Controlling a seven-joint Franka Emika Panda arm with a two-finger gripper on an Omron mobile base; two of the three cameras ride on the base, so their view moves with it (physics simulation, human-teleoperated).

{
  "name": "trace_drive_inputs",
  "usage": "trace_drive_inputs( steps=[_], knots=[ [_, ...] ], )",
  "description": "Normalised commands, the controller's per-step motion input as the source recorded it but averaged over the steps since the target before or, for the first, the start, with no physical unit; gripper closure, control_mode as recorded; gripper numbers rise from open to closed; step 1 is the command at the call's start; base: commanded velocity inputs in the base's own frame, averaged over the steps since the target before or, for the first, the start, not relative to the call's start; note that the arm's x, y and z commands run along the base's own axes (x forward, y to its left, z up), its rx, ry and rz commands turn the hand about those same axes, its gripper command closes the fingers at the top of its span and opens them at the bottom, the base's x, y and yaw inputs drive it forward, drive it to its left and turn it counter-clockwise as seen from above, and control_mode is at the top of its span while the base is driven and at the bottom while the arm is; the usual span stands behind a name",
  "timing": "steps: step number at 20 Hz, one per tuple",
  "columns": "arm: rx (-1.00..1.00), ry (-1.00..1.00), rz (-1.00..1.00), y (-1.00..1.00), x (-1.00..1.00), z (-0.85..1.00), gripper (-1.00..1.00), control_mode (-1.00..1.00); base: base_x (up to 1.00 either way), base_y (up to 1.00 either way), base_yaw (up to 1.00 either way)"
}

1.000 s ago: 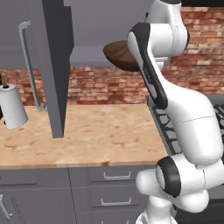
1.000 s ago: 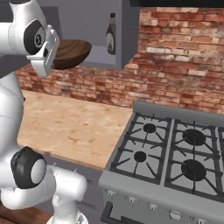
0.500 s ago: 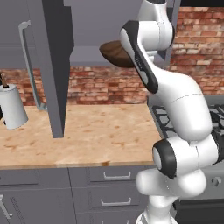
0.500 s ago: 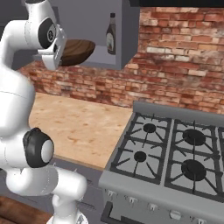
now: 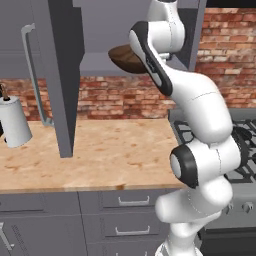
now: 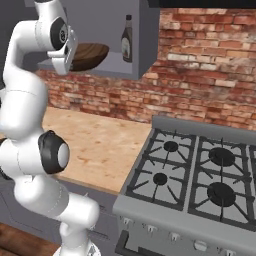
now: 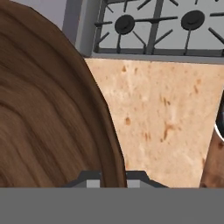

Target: Pick the mug and place it in the sink. Pick the bowl and place it in the open cabinet and then close the cabinet.

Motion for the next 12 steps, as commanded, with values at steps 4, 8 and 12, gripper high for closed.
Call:
trace_drive_inputs(
  steps=[4, 8, 12],
  knots=[
    [-0.01, 0.00, -0.01, 0.06, 0.54, 0.00, 1.00, -1.00, 0.00, 0.00, 0.00],
    [0.00, 0.00, -0.03, 0.00, 0.63, 0.00, 1.00, -1.00, 0.00, 0.00, 0.00],
    [0.00, 0.00, -0.01, 0.00, 0.51, 0.00, 1.00, -1.00, 0.00, 0.00, 0.00]
  ],
)
